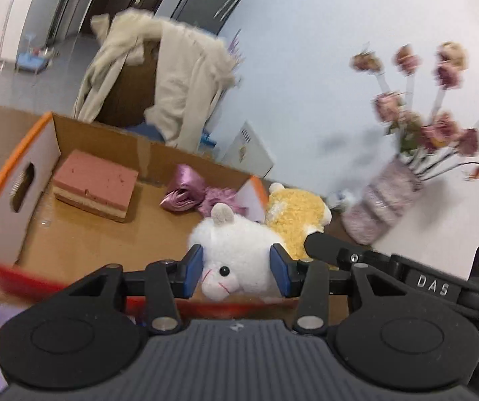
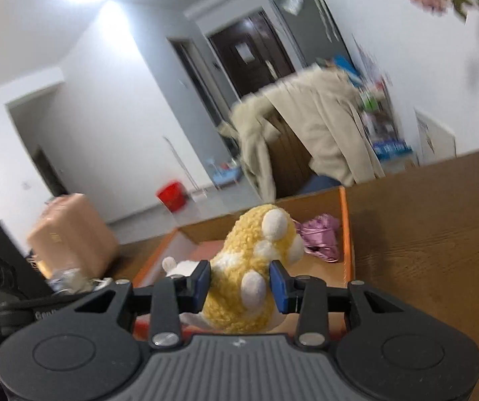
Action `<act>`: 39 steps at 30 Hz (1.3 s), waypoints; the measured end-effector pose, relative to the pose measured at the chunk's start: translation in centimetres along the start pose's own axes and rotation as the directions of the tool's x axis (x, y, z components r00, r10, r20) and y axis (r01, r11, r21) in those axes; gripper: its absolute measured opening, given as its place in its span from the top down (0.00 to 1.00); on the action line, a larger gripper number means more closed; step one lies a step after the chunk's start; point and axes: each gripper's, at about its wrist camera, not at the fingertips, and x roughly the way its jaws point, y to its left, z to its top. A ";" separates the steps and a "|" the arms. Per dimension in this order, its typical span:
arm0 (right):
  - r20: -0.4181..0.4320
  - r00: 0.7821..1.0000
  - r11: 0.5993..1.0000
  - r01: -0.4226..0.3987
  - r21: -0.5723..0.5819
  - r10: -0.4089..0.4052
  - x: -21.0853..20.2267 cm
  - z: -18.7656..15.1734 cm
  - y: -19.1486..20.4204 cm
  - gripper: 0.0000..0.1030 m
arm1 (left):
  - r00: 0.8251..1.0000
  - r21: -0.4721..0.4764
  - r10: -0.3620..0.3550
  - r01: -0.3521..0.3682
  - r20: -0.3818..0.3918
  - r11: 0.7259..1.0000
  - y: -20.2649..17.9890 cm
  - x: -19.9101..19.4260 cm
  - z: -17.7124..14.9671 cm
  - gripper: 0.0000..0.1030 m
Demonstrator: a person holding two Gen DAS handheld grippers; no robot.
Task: Organize soft objects
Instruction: 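Carry the alpaca plush into the box and open both grippers, then move both grippers back over the remaining soft items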
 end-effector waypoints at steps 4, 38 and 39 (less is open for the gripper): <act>-0.075 0.993 0.995 0.086 -0.054 -0.090 5.0 0.9 -1.0 0.64 | 0.997 0.019 0.035 -0.034 -0.063 0.999 1.2 3.9 -0.6 0.62; 0.292 0.939 0.926 0.263 -0.271 -0.182 -20.0 -7.4 13.0 0.19 | 0.901 0.332 0.223 -0.354 0.373 0.875 -0.9 -29.5 -9.7 0.22; 0.300 0.937 0.922 0.266 -0.283 -0.179 -20.6 -8.3 13.5 0.19 | 0.895 0.338 0.211 -0.354 0.392 0.872 -0.9 -30.4 -11.2 0.20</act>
